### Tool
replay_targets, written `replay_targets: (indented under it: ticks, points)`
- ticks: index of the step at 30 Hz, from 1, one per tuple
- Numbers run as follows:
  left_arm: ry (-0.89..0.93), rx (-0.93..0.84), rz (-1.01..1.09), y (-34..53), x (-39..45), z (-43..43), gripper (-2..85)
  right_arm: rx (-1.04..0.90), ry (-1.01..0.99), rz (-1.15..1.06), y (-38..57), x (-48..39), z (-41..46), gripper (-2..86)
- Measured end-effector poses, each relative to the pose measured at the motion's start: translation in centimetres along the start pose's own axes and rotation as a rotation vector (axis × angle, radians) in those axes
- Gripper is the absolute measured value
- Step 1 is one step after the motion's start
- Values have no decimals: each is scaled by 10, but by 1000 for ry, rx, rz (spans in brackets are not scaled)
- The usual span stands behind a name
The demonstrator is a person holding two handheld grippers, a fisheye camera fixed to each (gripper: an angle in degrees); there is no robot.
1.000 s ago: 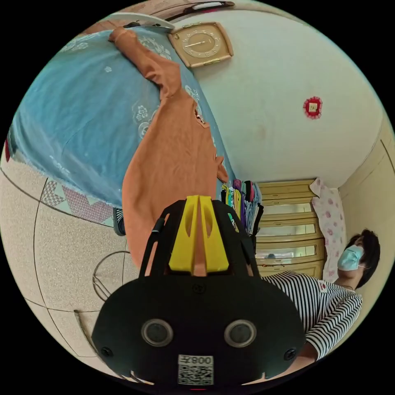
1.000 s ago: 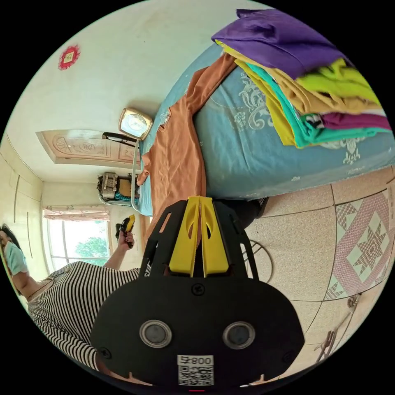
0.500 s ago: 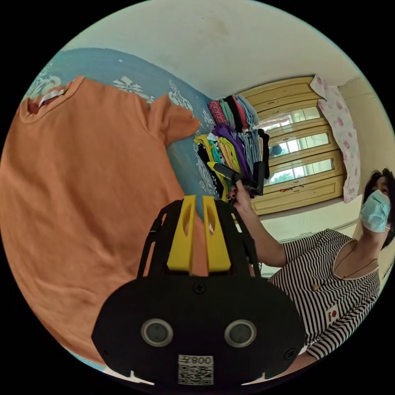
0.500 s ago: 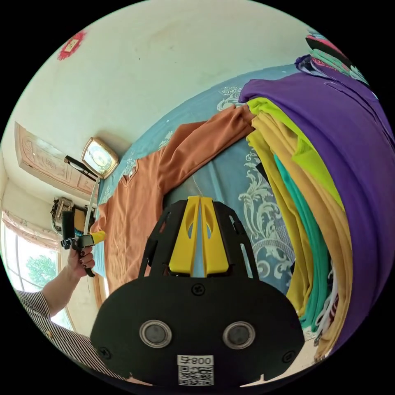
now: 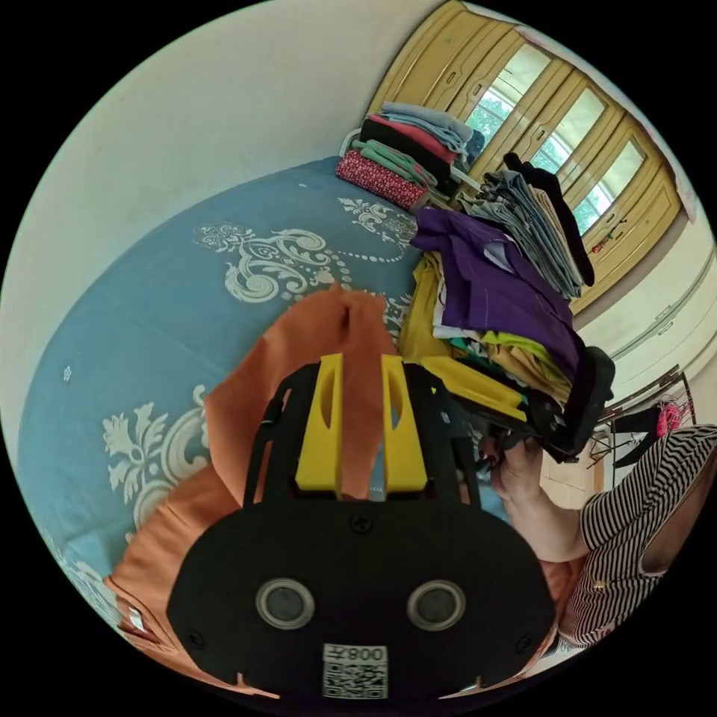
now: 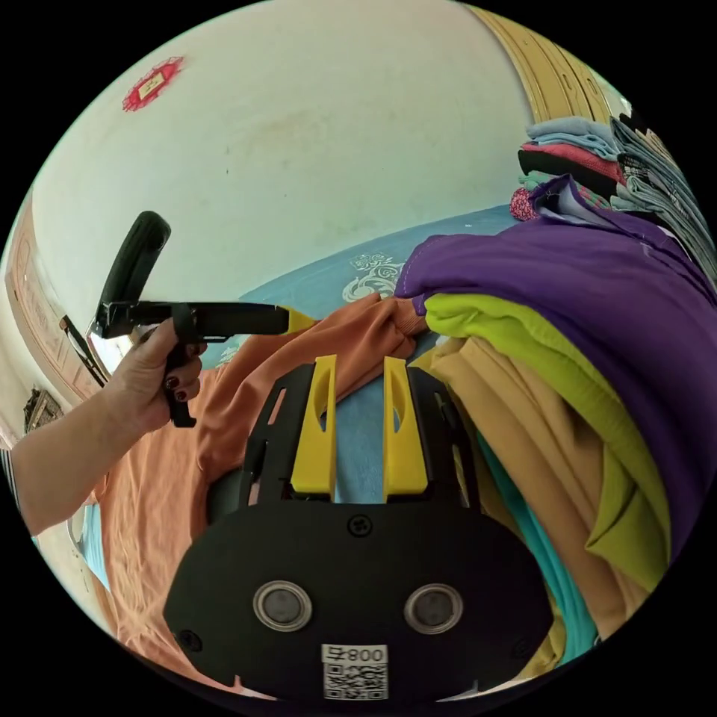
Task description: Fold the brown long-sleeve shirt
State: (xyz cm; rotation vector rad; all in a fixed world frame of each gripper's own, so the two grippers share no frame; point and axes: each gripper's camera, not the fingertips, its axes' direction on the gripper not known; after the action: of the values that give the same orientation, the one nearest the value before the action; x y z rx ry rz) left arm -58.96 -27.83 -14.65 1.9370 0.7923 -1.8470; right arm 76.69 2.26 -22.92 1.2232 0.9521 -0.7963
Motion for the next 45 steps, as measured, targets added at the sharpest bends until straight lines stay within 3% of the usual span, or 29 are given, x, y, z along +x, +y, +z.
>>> replay_targets:
  ticks: [4, 8, 14, 18, 24, 30, 37, 45]
  points:
    - [3, 7, 49, -64, -20, 13, 87, -48, -3, 49, -21, 17, 17, 97]
    - [33, -106, 95, -118, -32, 41, 90, -73, -39, 83, -39, 37, 21, 86]
    - [113, -289, 94, -164, -41, 76, 81, -115, -63, 80, -61, 49, 24, 65]
    - [131, -293, 104, -174, -42, 67, 58, -131, -78, 71, -75, 57, 22, 42]
    - [192, -91, 130, -171, -40, 10, 45, -92, -106, 45, -98, 71, 7, 13]
    - [266, 98, 68, -144, -70, -67, 40, 88, -231, 4, -124, 85, -45, 5]
    - [428, 272, 36, -83, -93, -142, 40, 187, -493, -99, -154, 88, -89, 4]
    - [390, 462, -128, 52, -116, -245, 39, 97, -904, -409, -207, 26, -95, 5]
